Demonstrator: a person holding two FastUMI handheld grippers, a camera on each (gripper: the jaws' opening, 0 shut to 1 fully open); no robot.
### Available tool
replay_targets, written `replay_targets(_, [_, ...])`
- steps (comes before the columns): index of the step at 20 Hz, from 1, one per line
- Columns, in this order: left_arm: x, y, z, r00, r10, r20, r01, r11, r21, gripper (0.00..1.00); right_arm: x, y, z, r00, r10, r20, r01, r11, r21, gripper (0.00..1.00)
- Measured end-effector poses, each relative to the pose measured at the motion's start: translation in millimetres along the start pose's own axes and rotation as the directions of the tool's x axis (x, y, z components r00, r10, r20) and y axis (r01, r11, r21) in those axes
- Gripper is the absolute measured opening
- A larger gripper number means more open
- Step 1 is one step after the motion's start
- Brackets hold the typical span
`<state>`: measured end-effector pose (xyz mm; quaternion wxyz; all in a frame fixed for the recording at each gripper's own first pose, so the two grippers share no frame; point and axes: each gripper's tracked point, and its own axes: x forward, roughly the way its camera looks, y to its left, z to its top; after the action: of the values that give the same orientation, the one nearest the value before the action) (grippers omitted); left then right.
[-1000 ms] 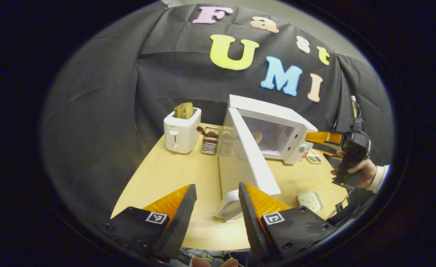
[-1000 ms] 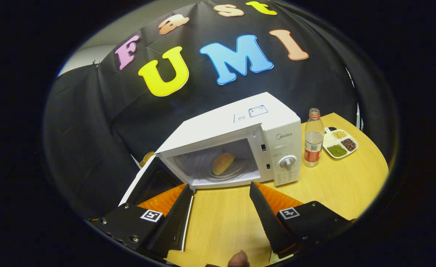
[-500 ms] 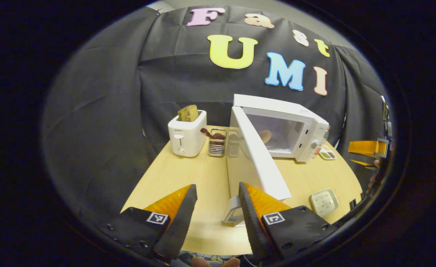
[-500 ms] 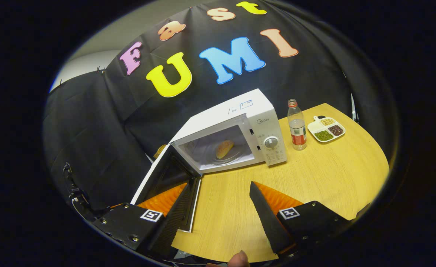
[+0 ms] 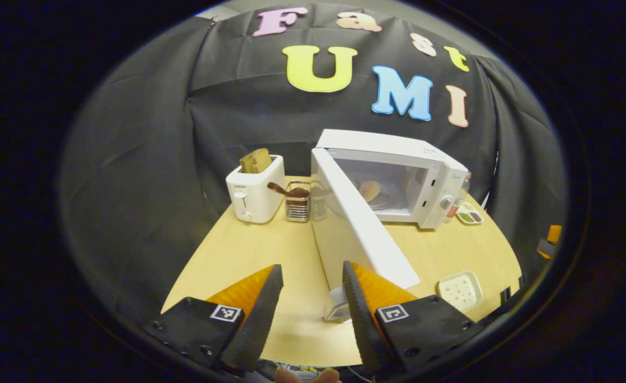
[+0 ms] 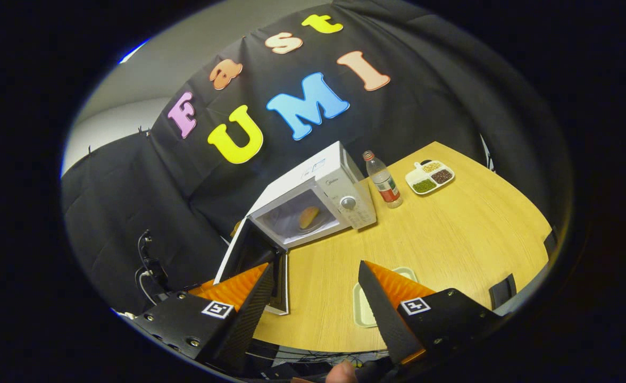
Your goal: Open the microwave oven with the left hand, put the food in, and close the microwave oven.
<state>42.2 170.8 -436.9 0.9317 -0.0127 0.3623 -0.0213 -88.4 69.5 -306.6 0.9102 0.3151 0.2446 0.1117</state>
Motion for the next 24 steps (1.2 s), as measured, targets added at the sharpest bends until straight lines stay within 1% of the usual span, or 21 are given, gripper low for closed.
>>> replay_targets(1, [2.5,-8.3,1.3,1.000,-0.001,0.002,0.001,1.000,0.004,0.78,-11.9,-5.6,0.3,1.000,0.010,0.004,-0.010,1.000,0.000,0.98])
replay_targets(2, [4.9,-14.1,3.6,1.000,0.005,0.005,-0.005,1.000,0.013,0.82,-22.2,-11.9,1.0,1.000,0.015,0.002,-0.015,1.000,-0.006,0.98])
replay_targets(4, [11.3,-27.8,6.4,1.000,0.013,0.008,-0.013,1.000,0.014,0.82,-43.0,-21.4,9.0,0.999,0.025,0.034,-0.025,1.000,-0.009,0.98])
replay_targets(6, [18.8,-45.2,8.3,1.000,0.003,0.007,-0.003,1.000,-0.004,0.82,-59.6,-29.7,21.2,0.997,0.024,0.070,-0.024,1.000,0.000,0.98])
replay_targets(9, [32.5,-63.6,14.7,0.999,0.025,0.031,-0.024,1.000,-0.019,0.82,-75.5,-42.6,42.7,0.991,0.023,0.135,-0.025,1.000,0.017,0.98])
replay_targets(12, [51.4,-89.3,19.8,1.000,0.002,0.018,-0.002,1.000,-0.027,0.82,-76.1,-60.9,64.7,0.984,-0.004,0.177,-0.007,0.998,0.062,0.98])
replay_targets(13, [56.7,-98.4,23.4,1.000,-0.014,0.017,0.014,1.000,-0.017,0.81,-74.5,-64.5,73.4,0.980,-0.006,0.197,-0.008,0.997,0.073,0.98])
replay_targets(15, [66.6,-115.4,30.2,0.999,-0.040,0.021,0.040,0.999,0.006,0.80,-70.8,-76.6,88.7,0.972,-0.036,0.232,0.016,0.996,0.085,0.98])
replay_targets(18, [86.5,-142.0,37.6,0.996,-0.093,0.016,0.092,0.994,0.054,0.83,-56.1,-81.8,96.8,0.970,-0.056,0.237,0.028,0.992,0.123,0.98])
replay_targets(21, [110.0,-166.2,30.7,0.989,-0.143,-0.040,0.146,0.985,0.096,0.83,-37.6,-86.4,99.0,0.971,-0.086,0.224,0.059,0.990,0.126,0.98])
replay_targets(22, [117.3,-171.9,31.3,0.988,-0.152,-0.041,0.156,0.981,0.113,0.77,-32.7,-87.1,99.3,0.971,-0.095,0.221,0.068,0.990,0.127,0.98])
replay_targets(23, [125.3,-177.7,32.2,0.986,-0.161,-0.044,0.165,0.978,0.129,0.77,-26.0,-87.7,98.2,0.971,-0.105,0.214,0.078,0.989,0.129,0.98])
replay_targets(24, [130.7,-186.0,32.2,0.983,-0.178,-0.048,0.183,0.973,0.139,0.83,-20.3,-88.4,97.2,0.971,-0.116,0.209,0.089,0.987,0.131,0.98])
